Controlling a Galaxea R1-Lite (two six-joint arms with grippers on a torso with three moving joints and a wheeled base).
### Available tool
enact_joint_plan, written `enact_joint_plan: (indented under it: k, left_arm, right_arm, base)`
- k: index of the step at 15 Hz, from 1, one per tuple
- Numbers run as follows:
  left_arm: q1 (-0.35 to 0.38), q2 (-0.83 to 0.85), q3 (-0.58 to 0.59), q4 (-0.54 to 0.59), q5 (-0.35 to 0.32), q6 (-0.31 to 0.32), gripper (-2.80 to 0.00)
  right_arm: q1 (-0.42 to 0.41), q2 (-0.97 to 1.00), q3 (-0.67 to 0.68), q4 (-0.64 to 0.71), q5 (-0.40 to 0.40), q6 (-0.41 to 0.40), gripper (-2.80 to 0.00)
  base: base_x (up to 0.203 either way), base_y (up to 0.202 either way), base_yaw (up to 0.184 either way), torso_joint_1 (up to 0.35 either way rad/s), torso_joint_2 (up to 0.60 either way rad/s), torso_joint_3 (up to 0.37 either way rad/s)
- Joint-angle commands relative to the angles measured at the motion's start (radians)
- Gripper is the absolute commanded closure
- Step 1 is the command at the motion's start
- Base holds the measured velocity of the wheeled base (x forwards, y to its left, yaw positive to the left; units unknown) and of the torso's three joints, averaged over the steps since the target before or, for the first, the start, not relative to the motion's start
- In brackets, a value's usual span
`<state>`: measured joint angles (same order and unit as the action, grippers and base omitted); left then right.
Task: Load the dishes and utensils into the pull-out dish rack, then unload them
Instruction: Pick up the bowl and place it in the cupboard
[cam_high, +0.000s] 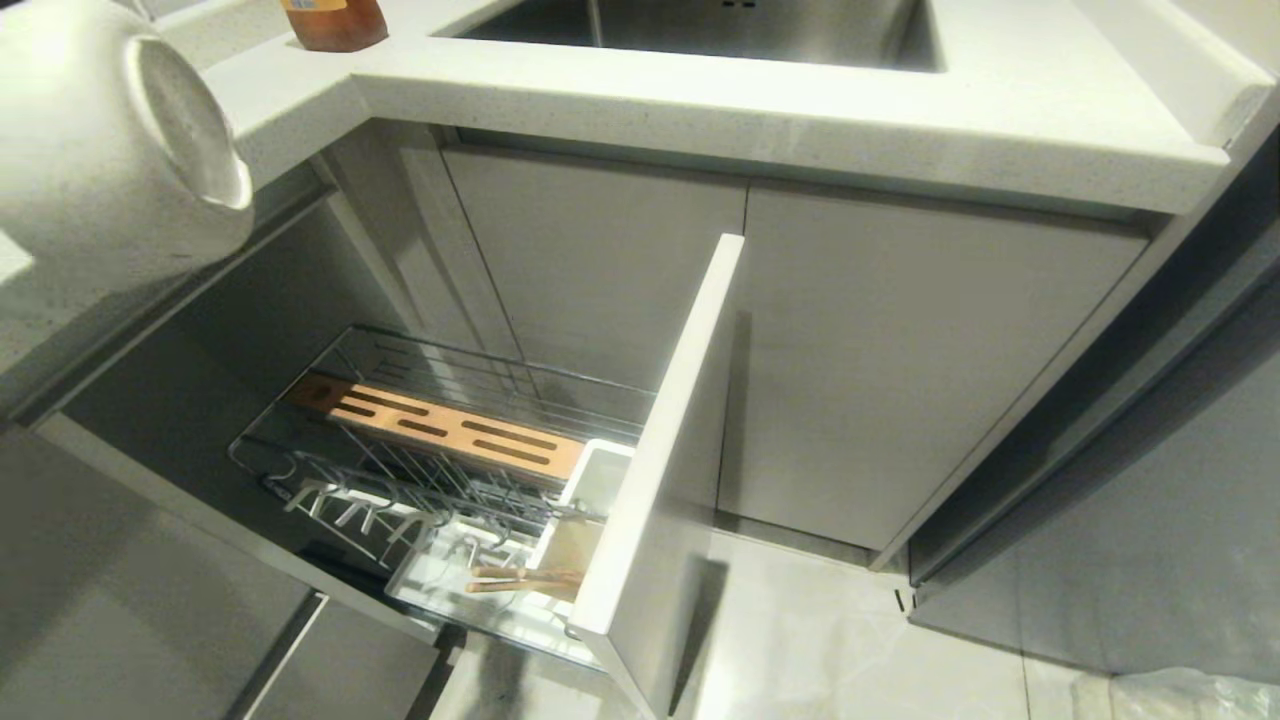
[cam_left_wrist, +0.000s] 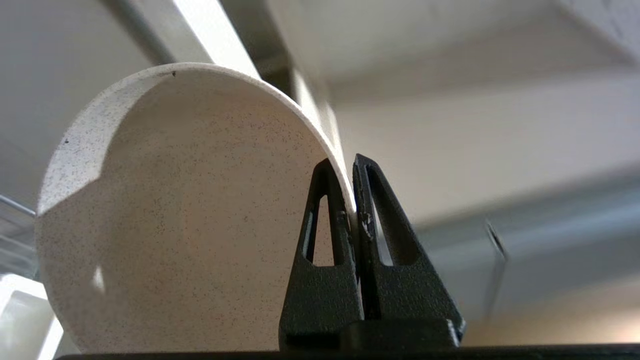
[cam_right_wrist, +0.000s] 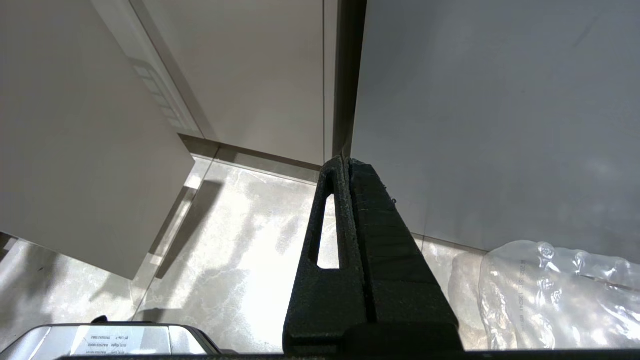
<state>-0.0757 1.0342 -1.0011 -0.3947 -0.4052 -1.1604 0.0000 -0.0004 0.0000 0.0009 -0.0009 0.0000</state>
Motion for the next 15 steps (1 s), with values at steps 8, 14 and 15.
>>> enact_joint_plan:
  k: [8, 14, 15]
  left_arm:
    - [-0.500, 0.226, 0.058, -0.075, 0.636, 0.108, 0.00]
    - [-0.529, 0.373, 0.152, -0.235, 0.744, 0.101, 0.00]
    - [-0.540, 0.410, 0.161, -0.269, 0.767, 0.095, 0.00]
  right_arm:
    - [0.000, 0.000, 0.000, 0.001, 0.001, 0.000, 0.00]
    - [0.000, 0.000, 0.000, 0.000, 0.000, 0.000, 0.00]
    - [0.000, 0.000, 0.000, -0.001, -0.001, 0.000, 0.00]
  base:
    - [0.000, 0.000, 0.000, 0.000, 0.00, 0.000]
    - [0.000, 0.000, 0.000, 0.000, 0.00, 0.000]
    - [0.000, 0.000, 0.000, 0.000, 0.00, 0.000]
